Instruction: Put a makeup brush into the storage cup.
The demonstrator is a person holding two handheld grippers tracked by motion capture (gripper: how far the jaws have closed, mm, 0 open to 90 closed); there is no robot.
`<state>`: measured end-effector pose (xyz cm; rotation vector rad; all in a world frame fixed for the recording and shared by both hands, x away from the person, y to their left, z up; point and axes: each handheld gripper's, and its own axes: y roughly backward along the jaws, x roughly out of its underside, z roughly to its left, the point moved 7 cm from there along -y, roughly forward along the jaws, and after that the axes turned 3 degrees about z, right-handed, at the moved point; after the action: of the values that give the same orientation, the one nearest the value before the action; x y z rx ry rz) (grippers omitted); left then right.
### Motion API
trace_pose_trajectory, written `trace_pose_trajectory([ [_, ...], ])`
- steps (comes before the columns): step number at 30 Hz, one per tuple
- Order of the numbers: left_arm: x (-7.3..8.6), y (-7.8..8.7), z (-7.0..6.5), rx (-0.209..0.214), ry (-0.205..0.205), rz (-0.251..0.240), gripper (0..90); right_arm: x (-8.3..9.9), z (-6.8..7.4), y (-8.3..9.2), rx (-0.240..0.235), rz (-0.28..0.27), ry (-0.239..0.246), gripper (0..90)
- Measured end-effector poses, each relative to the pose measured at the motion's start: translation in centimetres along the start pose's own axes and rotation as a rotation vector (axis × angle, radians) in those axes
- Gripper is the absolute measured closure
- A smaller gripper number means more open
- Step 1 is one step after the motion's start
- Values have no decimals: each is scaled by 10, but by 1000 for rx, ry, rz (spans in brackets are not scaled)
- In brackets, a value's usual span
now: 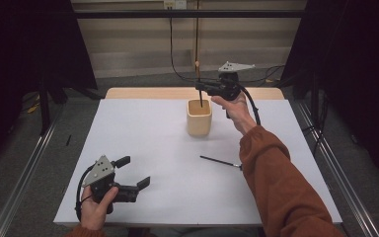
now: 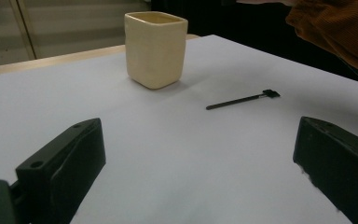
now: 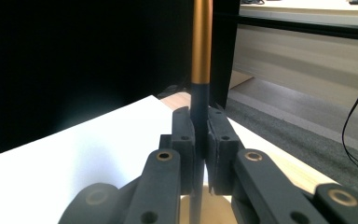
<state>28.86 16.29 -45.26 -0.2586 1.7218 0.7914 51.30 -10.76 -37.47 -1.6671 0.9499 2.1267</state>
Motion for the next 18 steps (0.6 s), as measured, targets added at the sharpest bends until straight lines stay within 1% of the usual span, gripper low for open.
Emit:
trace_pose_trajectory([
  [1,0,0,0,3,0,0,21,0,-1,-1,2,0,0,833],
  [2,0,0,-1,19,11,-3,21,-1,-1,-1,6,-7,-3,833],
  [3,0,0,-1,24,16,-3,21,-1,-2,-1,5,-10,-4,833],
  [4,0,0,0,10,18,-4,22,-1,-4,-1,8,-9,-4,833],
  [6,0,1,1,4,17,-10,22,2,-6,-2,14,0,-4,833],
  [7,0,2,1,1,17,-10,22,5,-7,-3,12,0,-14,833],
  [10,0,3,0,-2,8,-10,21,13,-7,-6,11,18,-12,833],
  [14,0,4,-1,-6,12,-9,22,22,-4,-8,2,22,-16,833],
  [16,1,4,-1,-8,17,-12,22,28,-4,-9,1,34,-15,833],
  [18,1,4,-1,-12,16,-11,21,32,-5,-8,1,30,-26,833],
])
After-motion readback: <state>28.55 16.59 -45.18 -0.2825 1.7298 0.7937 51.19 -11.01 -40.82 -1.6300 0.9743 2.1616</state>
